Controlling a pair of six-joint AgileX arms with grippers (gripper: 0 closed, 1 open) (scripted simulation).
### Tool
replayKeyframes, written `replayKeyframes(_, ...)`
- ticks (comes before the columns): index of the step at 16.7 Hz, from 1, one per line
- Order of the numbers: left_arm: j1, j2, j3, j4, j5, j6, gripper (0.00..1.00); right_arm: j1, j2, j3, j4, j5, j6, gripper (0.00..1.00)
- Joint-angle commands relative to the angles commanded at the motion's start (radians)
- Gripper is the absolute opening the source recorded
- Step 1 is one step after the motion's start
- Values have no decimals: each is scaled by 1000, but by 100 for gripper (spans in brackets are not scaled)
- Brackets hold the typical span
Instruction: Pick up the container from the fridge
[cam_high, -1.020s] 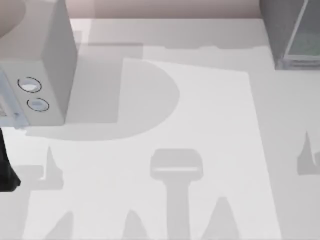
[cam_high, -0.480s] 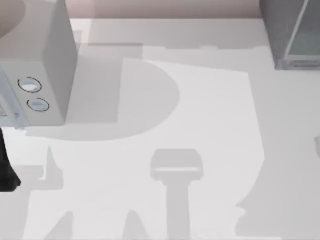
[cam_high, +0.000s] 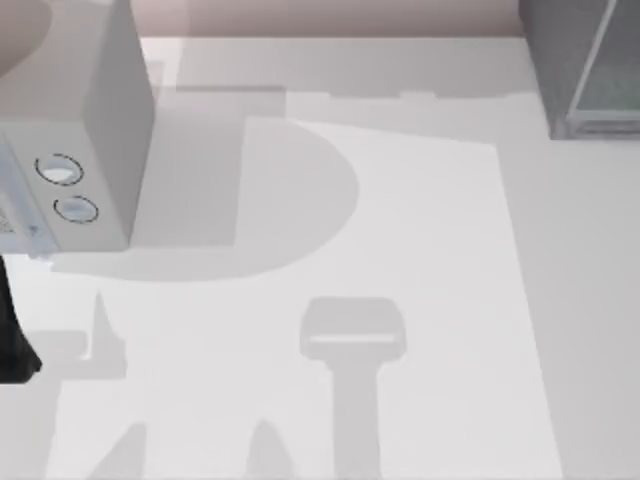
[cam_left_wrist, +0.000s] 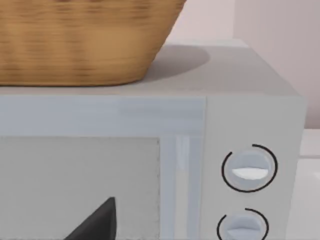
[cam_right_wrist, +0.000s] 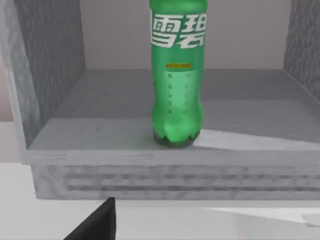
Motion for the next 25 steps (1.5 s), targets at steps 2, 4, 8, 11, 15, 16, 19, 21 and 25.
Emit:
replayKeyframes(2,0,0,0,0,0,0,100,-12,36,6,38,-12,0,100)
replayKeyframes(4,0,0,0,0,0,0,100,-13,39,6,41,-13,0,100)
replayKeyframes(8,0,0,0,0,0,0,100,-7,39,5,38,-10,0,100)
replayKeyframes(11,0,0,0,0,0,0,100,29,81,73,3,23,0,100)
replayKeyframes(15,0,0,0,0,0,0,100,125,181,306,-114,125,0,100)
replayKeyframes(16,0,0,0,0,0,0,100,153,210,380,-150,155,0,100)
replayKeyframes(19,0,0,0,0,0,0,100,233,285,566,-256,242,-1,100)
replayKeyframes(21,0,0,0,0,0,0,100,274,317,640,-312,286,-2,100)
replayKeyframes(25,0,0,0,0,0,0,100,295,329,672,-340,309,-3,100)
